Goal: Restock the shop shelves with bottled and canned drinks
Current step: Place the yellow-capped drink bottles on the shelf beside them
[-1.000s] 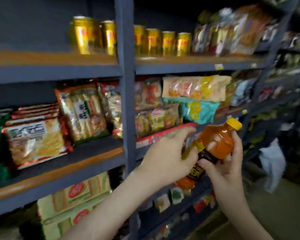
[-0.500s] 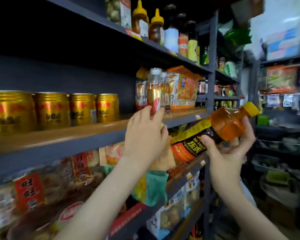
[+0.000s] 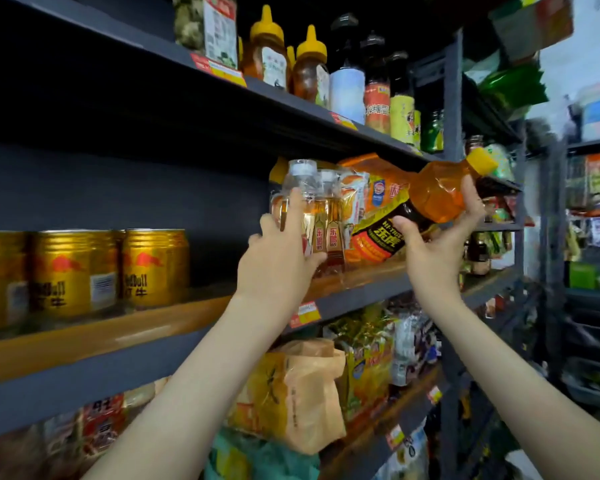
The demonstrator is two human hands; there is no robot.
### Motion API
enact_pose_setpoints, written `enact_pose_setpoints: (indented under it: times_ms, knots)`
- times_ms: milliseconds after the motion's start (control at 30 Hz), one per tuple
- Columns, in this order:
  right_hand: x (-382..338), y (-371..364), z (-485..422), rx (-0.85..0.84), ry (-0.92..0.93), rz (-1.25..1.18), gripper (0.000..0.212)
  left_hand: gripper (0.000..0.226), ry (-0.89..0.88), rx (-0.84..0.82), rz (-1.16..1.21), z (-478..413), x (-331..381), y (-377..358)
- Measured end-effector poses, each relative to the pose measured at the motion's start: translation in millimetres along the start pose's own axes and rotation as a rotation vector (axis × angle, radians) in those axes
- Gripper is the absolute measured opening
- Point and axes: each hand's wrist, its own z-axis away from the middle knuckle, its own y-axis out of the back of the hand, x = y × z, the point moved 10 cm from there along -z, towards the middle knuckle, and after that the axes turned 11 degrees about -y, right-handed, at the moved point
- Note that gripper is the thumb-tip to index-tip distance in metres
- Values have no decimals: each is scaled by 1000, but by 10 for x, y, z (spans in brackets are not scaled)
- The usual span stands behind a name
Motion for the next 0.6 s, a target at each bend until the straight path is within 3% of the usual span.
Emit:
enact_pose_setpoints:
  times_ms: [167,400,600]
  knots:
    - [428,-116,-363,-60,-59,-24,83,97,95,-2,-2,-175,58,-121]
    - [665,-365,-596,-333,-76,16,82,111,202,-12,-6,-291,16,-310]
    - [755,-592,-699,-586,-102,64,84,111,220,-43,-12,-374,4,-395]
